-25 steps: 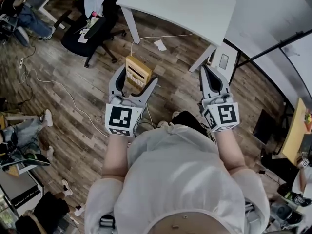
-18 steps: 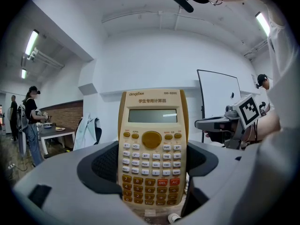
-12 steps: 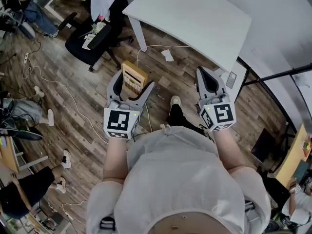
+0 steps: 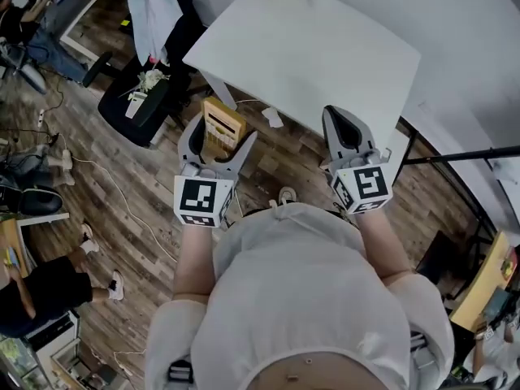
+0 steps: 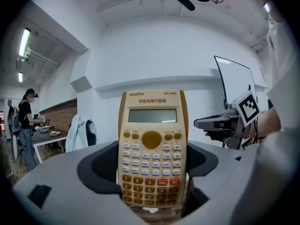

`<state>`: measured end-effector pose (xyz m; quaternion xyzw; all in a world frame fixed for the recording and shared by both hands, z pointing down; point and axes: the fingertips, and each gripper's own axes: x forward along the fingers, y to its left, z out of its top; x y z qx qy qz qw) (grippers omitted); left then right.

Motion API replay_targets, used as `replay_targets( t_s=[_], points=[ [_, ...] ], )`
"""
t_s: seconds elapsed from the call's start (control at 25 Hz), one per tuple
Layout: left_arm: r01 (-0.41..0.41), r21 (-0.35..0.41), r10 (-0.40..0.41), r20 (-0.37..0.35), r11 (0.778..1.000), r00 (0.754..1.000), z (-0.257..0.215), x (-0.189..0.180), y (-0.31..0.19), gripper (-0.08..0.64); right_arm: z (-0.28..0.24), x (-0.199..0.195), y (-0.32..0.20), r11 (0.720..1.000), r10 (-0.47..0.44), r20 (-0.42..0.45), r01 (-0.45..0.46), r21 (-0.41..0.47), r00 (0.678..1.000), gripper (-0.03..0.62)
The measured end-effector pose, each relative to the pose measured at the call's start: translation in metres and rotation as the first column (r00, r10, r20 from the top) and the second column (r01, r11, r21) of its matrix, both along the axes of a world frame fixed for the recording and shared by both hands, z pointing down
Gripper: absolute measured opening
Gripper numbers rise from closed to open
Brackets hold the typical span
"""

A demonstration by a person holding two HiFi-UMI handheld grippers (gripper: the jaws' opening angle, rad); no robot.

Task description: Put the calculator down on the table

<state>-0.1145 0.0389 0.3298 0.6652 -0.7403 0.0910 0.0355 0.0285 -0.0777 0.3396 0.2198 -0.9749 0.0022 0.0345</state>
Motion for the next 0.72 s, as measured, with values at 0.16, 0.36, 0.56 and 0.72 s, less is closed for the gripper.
replay_targets(
  t_s=[0.16, 0.36, 0.56, 0.72],
  points=[
    [-0.032, -0.022, 0.032, -0.006, 0.999, 0.999, 0.007, -0.011, -0.042, 0.410, 0.007, -0.010, -0.037, 1.000, 0.028, -0.011, -0.028, -0.013, 1.000, 0.006],
    [-0.101, -0.047, 0.100, -0.016, 0.994, 0.995, 0.014, -0.031, -0.089, 0.410, 0.015, -0.021, -0.073, 0.995, 0.093, -0.025, -0.094, -0.029, 0.995, 0.006],
    [-0.217, -0.070, 0.215, -0.035, 0.974, 0.976, 0.026, -0.060, -0.149, 0.410, 0.025, -0.044, -0.114, 0.979, 0.198, -0.043, -0.200, -0.046, 0.979, 0.006],
    [-0.305, -0.109, 0.304, -0.029, 0.946, 0.952, 0.039, -0.083, -0.199, 0.410, 0.033, -0.061, -0.148, 0.957, 0.280, -0.056, -0.284, -0.067, 0.958, 0.006]
  ],
)
